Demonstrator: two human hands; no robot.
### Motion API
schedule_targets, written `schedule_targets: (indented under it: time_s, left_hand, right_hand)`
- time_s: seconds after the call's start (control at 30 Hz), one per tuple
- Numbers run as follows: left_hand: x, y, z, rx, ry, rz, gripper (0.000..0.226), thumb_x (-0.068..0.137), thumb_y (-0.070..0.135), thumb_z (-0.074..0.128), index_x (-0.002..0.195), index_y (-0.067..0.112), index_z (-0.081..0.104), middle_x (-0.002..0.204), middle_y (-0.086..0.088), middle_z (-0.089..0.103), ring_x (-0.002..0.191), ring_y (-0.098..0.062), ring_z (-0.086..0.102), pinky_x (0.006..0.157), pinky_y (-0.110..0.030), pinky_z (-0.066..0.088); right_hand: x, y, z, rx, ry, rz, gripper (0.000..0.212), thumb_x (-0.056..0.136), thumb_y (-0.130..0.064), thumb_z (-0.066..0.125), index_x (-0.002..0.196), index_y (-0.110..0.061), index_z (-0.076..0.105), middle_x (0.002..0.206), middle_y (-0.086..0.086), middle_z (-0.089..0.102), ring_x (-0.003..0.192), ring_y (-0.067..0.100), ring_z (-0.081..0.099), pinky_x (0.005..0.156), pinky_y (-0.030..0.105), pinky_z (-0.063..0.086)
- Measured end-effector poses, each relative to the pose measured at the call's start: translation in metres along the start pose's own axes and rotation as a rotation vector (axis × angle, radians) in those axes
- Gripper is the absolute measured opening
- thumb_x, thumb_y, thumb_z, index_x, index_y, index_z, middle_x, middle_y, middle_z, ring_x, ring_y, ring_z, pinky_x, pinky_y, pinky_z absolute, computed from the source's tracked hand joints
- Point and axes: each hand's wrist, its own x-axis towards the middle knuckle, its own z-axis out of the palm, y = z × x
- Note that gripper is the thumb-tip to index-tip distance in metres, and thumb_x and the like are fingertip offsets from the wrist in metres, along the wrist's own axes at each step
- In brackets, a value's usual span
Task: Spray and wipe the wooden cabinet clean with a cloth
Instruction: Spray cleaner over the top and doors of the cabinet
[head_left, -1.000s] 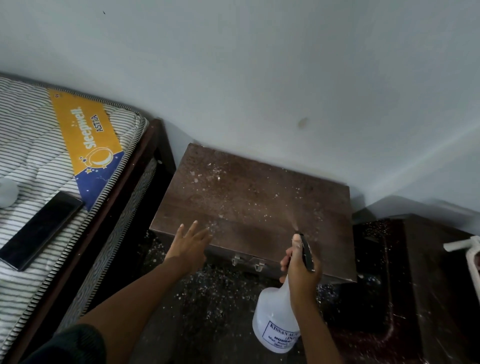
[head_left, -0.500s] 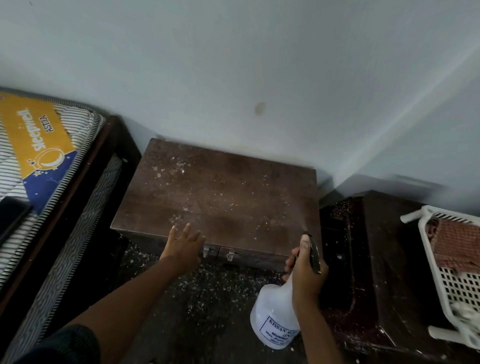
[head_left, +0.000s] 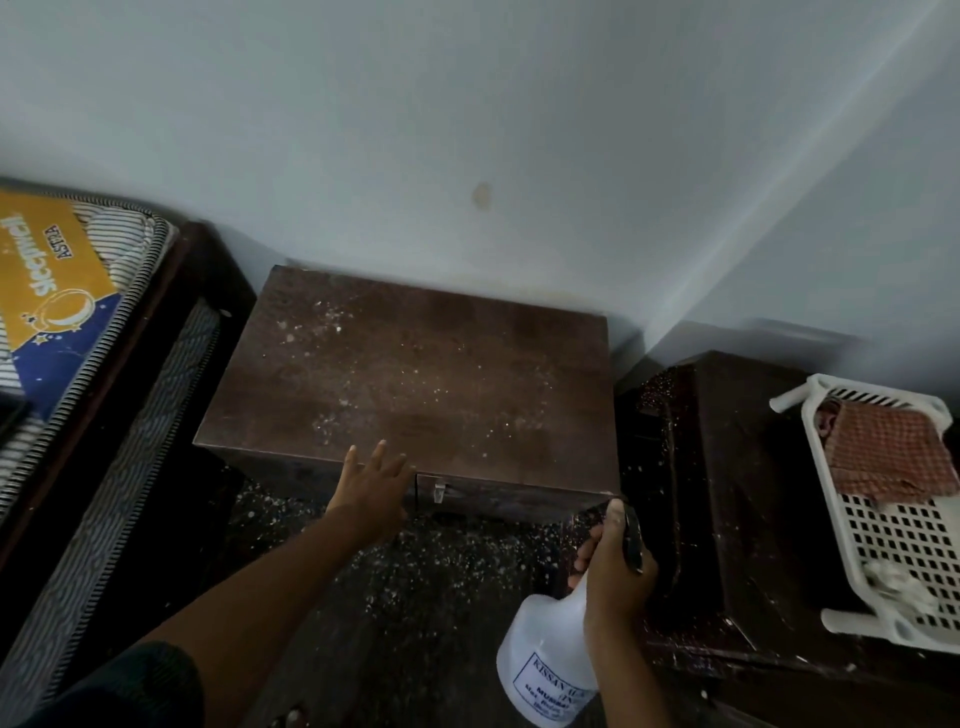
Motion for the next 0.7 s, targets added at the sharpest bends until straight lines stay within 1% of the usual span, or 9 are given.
schedule_targets:
  time_s: [0.1,0.13,0.27,0.37,0.4,0.47,0.57,0.63,0.7]
  left_hand:
    - [-0.003,-0.001,0.007,0.015,0.010,-0.009,0.066,0.094,0.039,0.044,0.148,0.018,0.014,0.159,-0.004,0.008,0.147,-0.030,-0.001,0.115,-0.055,0.005]
    - [-0.011,-0.003,0.013,0.004,0.001,-0.027,0.067,0.094,0.039,0.044,0.149,0.018,0.013,0.159,-0.004,0.007,0.147,-0.030,-0.002,0.115,-0.055,0.005]
    - [-0.012,-0.002,0.012,-0.039,0.026,-0.025,0.073,0.092,0.038,0.047,0.150,0.018,0.007,0.160,-0.004,0.002,0.147,-0.027,-0.003,0.116,-0.052,0.004]
    - [-0.013,0.000,0.009,-0.039,0.058,-0.034,0.077,0.093,0.036,0.046,0.150,0.015,-0.001,0.160,-0.006,-0.001,0.147,-0.026,-0.004,0.118,-0.048,0.004]
    - [-0.012,-0.001,0.009,-0.030,0.063,-0.035,0.077,0.093,0.036,0.045,0.150,0.015,-0.003,0.160,-0.007,-0.003,0.147,-0.026,-0.004,0.118,-0.048,0.003]
    - [-0.015,-0.004,0.010,-0.023,0.060,-0.057,0.077,0.094,0.038,0.043,0.150,0.013,-0.005,0.160,-0.007,-0.005,0.147,-0.025,-0.005,0.118,-0.047,0.002]
    - [-0.027,-0.013,0.013,-0.038,0.045,-0.097,0.075,0.095,0.038,0.040,0.149,0.013,-0.006,0.159,-0.006,-0.007,0.147,-0.024,-0.007,0.118,-0.047,0.001]
    - [-0.034,-0.018,0.015,-0.053,0.046,-0.115,0.074,0.095,0.035,0.039,0.149,0.013,-0.006,0.159,-0.006,-0.007,0.147,-0.024,-0.007,0.118,-0.047,0.001]
    - [-0.038,-0.021,0.017,-0.066,0.046,-0.128,0.074,0.095,0.034,0.040,0.149,0.013,-0.005,0.160,-0.005,-0.006,0.147,-0.023,-0.007,0.119,-0.046,0.000]
  right_hand:
    - [-0.007,0.014,-0.002,-0.025,-0.066,-0.001,0.036,0.090,-0.038,0.057,0.075,-0.006,0.061,0.056,0.007,0.056,0.049,0.017,0.051,0.035,0.022,0.038]
    - [-0.018,0.018,0.000,-0.048,-0.129,-0.012,0.034,0.090,-0.035,0.058,0.076,-0.004,0.062,0.056,0.006,0.057,0.048,0.015,0.051,0.033,0.021,0.037]
    - [-0.029,0.027,0.004,-0.174,-0.365,-0.129,0.027,0.088,-0.025,0.062,0.068,-0.007,0.064,0.053,-0.001,0.059,0.045,0.008,0.054,0.035,0.023,0.038]
    - [-0.031,0.028,0.012,-0.221,-0.432,-0.208,0.037,0.090,-0.028,0.061,0.056,-0.013,0.059,0.047,0.000,0.052,0.040,0.016,0.047,0.035,0.025,0.037]
    - [-0.031,0.028,0.014,-0.227,-0.433,-0.247,0.039,0.089,-0.032,0.061,0.053,-0.020,0.058,0.045,-0.001,0.051,0.038,0.015,0.046,0.037,0.025,0.037]
    - [-0.032,0.027,0.018,-0.261,-0.467,-0.331,0.034,0.086,-0.037,0.060,0.053,-0.027,0.059,0.045,-0.002,0.053,0.039,0.010,0.047,0.041,0.024,0.039]
    - [-0.038,0.024,0.022,-0.278,-0.622,-0.341,0.033,0.087,-0.032,0.062,0.055,-0.024,0.058,0.049,0.002,0.056,0.041,0.012,0.051,0.040,0.023,0.039]
    - [-0.043,0.017,0.025,-0.299,-0.716,-0.334,0.027,0.082,-0.037,0.063,0.062,-0.021,0.061,0.054,0.003,0.060,0.047,0.013,0.056,0.038,0.023,0.039]
    - [-0.046,0.011,0.027,-0.274,-0.789,-0.346,0.022,0.078,-0.038,0.062,0.067,-0.019,0.064,0.058,0.001,0.062,0.053,0.010,0.059,0.039,0.022,0.040]
